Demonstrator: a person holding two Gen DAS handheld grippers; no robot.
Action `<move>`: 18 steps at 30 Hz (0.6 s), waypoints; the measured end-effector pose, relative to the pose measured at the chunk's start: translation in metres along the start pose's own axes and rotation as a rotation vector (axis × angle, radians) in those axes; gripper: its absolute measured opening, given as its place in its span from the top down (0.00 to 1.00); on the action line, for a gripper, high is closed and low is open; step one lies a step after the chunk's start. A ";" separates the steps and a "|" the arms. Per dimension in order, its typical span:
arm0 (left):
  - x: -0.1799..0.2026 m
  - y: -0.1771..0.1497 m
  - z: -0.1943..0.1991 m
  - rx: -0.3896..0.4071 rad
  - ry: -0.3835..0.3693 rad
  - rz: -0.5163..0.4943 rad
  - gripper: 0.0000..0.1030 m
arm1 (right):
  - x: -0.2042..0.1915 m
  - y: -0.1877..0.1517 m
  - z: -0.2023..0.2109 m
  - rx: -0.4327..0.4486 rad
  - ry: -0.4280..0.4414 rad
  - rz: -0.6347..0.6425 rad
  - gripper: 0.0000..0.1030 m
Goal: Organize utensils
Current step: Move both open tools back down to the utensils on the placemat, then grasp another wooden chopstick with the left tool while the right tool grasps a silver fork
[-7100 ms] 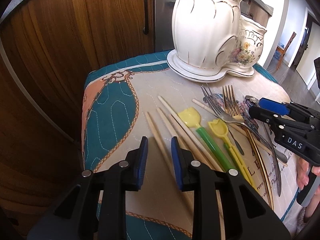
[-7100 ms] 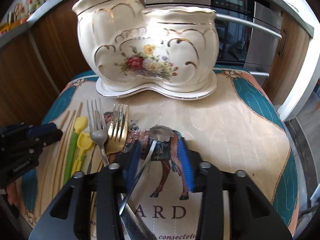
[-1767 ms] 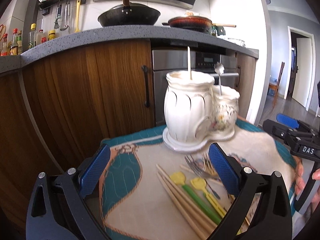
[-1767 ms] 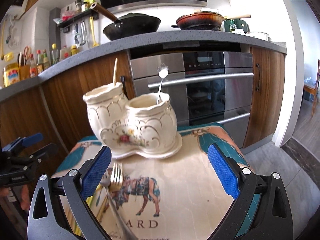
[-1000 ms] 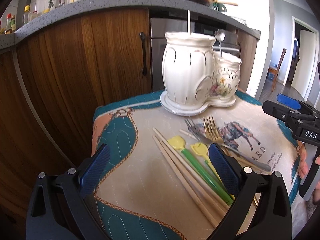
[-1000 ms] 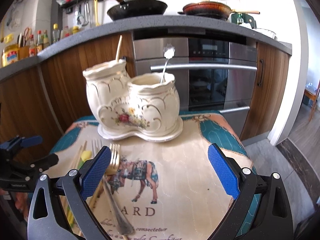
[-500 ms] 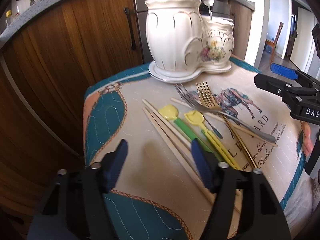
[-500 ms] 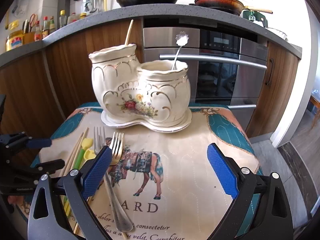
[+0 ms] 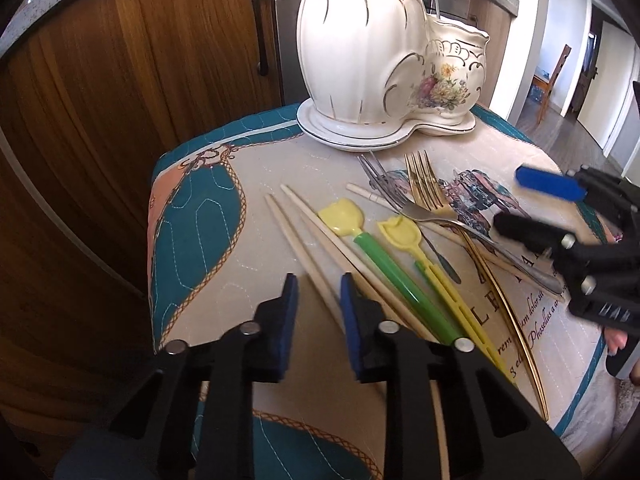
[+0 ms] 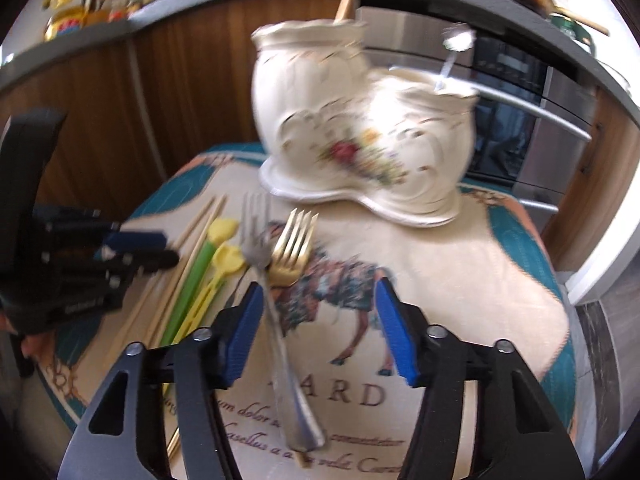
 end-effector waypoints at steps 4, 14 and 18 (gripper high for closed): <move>-0.006 0.002 -0.001 -0.013 -0.028 0.015 0.88 | -0.013 -0.001 -0.011 -0.036 0.010 0.036 0.64; -0.009 -0.003 0.003 -0.044 -0.053 -0.004 0.94 | -0.020 -0.003 -0.016 -0.080 0.114 0.003 0.86; -0.008 0.000 0.000 -0.047 -0.031 -0.007 0.94 | -0.020 -0.003 -0.019 -0.089 0.105 0.013 0.86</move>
Point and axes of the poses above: each gripper's, at about its wrist camera, not at the fingertips, and z roughly against the way its jaws point, x to its right, y to its top, the point moved 9 cm from there along -z, roughly the way its jaws point, and after that the axes turned 2 degrees about z, right-handed, at the moved point
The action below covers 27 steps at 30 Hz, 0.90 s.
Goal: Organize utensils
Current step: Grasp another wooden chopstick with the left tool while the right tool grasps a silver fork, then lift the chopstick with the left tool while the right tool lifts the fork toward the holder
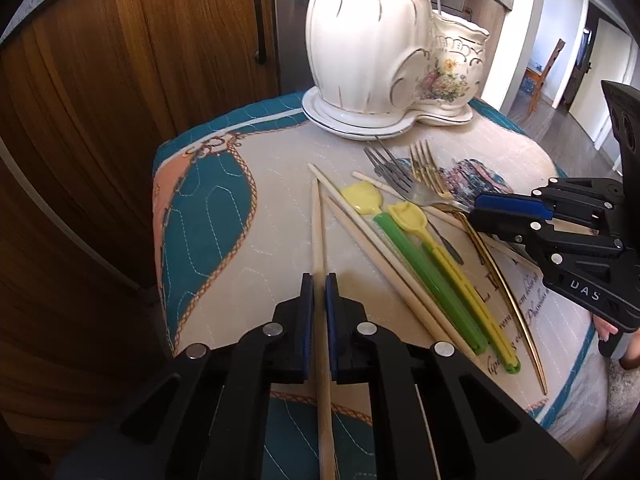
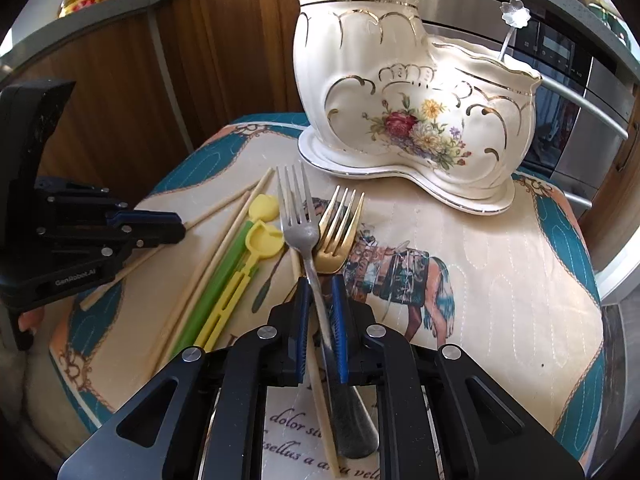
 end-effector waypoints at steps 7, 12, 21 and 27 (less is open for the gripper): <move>-0.004 0.006 -0.004 -0.001 0.020 0.021 0.88 | 0.003 0.001 -0.010 -0.033 0.025 -0.020 0.86; -0.001 0.011 -0.007 0.001 0.022 0.019 0.69 | 0.000 0.000 -0.006 -0.024 0.022 -0.001 0.93; -0.002 0.020 -0.014 -0.004 0.050 -0.006 0.94 | -0.003 0.000 0.017 0.044 0.020 0.016 0.94; -0.007 0.021 -0.005 0.040 0.043 0.009 0.94 | -0.006 0.009 0.040 0.134 0.036 0.029 0.94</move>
Point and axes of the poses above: each gripper's, at about its wrist camera, not at the fingertips, and z roughly against the way its jaws point, x to its right, y to its top, the point moved 9 cm from there along -z, roughly the way its jaws point, and after that the axes turned 2 degrees about z, right-handed, at the moved point
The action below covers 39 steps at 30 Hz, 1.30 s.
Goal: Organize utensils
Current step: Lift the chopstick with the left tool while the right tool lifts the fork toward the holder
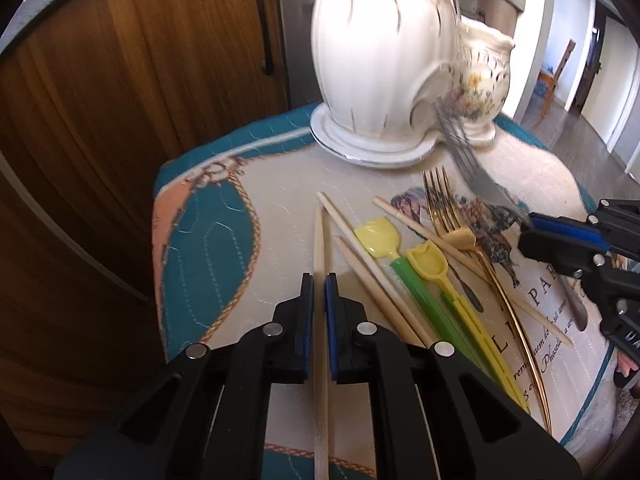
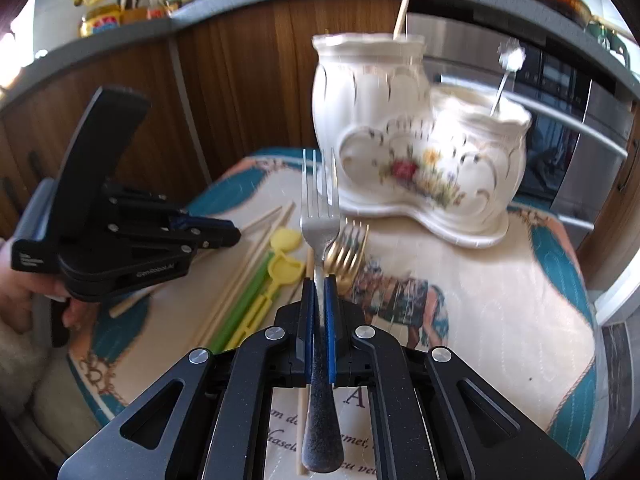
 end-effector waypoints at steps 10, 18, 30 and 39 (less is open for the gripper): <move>-0.008 0.035 0.079 0.322 -0.167 0.102 0.94 | 0.013 0.030 0.047 0.199 0.002 -0.065 0.94; 0.003 0.081 0.125 0.557 -0.220 0.101 0.94 | 0.037 0.074 0.068 0.367 -0.062 -0.115 0.94; 0.024 0.193 0.139 0.702 -0.273 0.090 0.94 | 0.112 0.159 0.064 0.547 -0.065 -0.235 0.94; 0.021 0.250 0.115 0.783 -0.231 0.141 0.94 | 0.143 0.172 0.029 0.566 -0.030 -0.303 0.94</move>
Point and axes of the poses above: each gripper's, at about its wrist camera, not at the fingertips, and z roughly against the way its jaws point, x to its right, y to its top, the point moved 9 cm from there along -z, roughly the way its jaws point, and after that the axes turned 2 degrees about z, right-handed, at the moved point
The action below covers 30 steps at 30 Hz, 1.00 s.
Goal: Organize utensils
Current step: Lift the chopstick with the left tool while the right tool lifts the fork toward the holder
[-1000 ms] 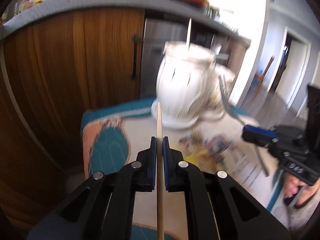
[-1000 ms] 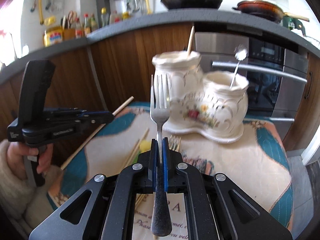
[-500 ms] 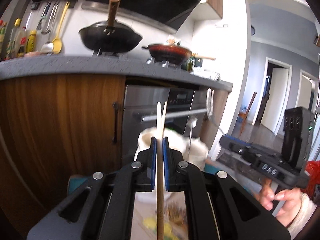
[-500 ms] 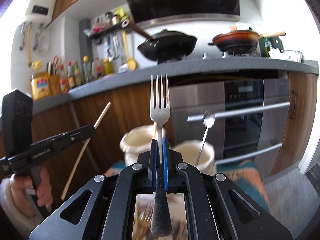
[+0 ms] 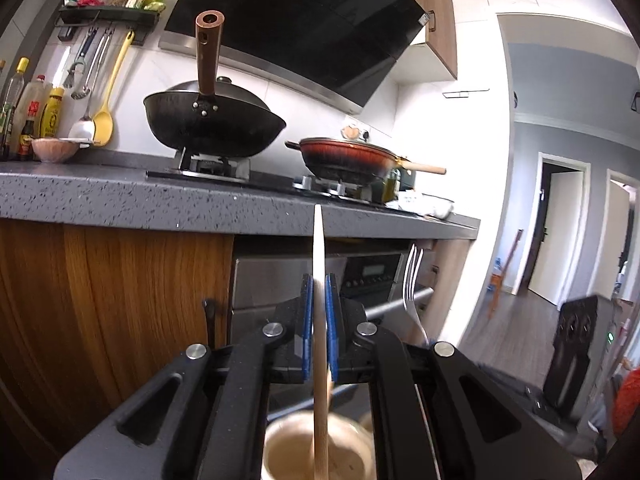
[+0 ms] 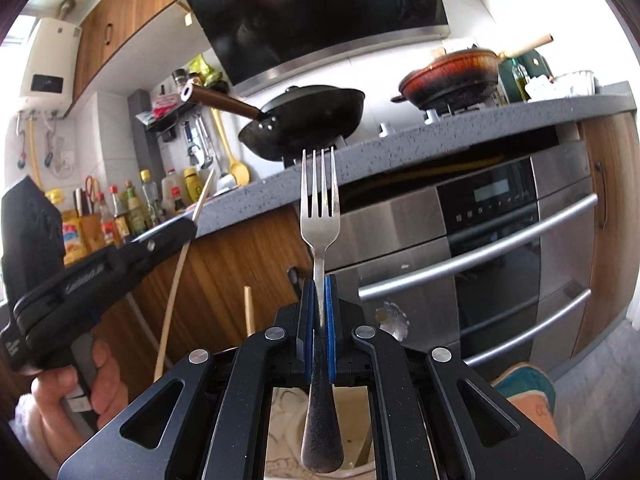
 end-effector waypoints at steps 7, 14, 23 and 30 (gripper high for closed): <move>-0.011 -0.001 -0.019 0.048 0.048 0.013 0.94 | -0.002 -0.019 -0.012 -0.041 -0.018 0.032 0.94; -0.012 -0.021 -0.012 0.030 0.044 -0.018 0.94 | -0.004 -0.026 -0.012 -0.037 -0.020 0.059 0.94; -0.015 -0.062 0.018 -0.078 0.029 -0.045 0.94 | -0.009 -0.035 -0.011 -0.049 -0.012 0.089 0.94; -0.014 -0.071 0.028 -0.128 -0.020 -0.018 0.94 | -0.004 -0.038 -0.002 -0.051 0.036 0.017 0.94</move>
Point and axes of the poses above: each gripper's, at about its wrist camera, not at the fingertips, and z roughly against the way its jaws point, x to its right, y to its top, the point moved 9 cm from there along -z, roughly the way its jaws point, and after that the axes turned 2 degrees about z, right-handed, at the moved point
